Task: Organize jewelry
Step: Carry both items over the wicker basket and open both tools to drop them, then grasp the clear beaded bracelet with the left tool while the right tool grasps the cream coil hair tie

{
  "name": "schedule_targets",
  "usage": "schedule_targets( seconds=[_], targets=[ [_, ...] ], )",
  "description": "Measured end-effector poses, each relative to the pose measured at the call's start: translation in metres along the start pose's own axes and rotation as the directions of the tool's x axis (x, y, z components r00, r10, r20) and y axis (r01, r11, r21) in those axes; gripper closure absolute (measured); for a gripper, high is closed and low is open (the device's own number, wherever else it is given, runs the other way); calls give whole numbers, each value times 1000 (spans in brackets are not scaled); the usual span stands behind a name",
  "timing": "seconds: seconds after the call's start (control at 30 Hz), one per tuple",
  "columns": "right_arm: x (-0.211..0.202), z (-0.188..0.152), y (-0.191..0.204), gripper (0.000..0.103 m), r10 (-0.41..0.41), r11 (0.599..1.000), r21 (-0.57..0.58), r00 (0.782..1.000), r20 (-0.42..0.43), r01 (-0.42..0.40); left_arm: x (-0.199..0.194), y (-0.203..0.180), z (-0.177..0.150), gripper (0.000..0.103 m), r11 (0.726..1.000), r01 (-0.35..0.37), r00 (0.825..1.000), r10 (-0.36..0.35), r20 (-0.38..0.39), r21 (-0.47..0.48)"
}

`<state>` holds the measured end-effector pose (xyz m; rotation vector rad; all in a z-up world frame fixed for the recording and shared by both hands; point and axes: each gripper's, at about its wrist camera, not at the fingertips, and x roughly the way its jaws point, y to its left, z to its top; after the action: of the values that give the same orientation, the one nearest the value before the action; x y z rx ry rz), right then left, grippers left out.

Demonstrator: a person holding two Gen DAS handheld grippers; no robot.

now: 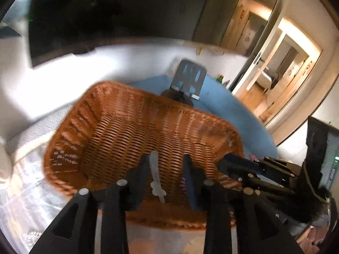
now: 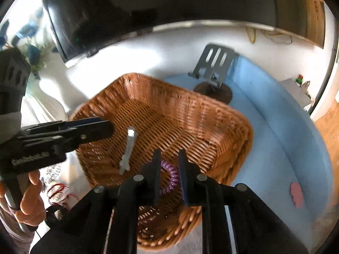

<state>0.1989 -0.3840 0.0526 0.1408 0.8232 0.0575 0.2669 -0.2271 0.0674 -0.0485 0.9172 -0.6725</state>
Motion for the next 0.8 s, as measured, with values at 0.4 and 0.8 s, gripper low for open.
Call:
schedule_targets(
  seconds=[0.4, 0.8],
  targets=[
    [-113, -39, 38, 61, 176, 984, -65, 970, 167, -167, -206, 0, -64, 57, 994, -108, 976, 102, 191, 21],
    [-71, -127, 84, 60, 226, 973, -73, 969, 97, -220, -289, 43, -166, 49, 971, -237, 945, 239, 224, -36]
  ],
)
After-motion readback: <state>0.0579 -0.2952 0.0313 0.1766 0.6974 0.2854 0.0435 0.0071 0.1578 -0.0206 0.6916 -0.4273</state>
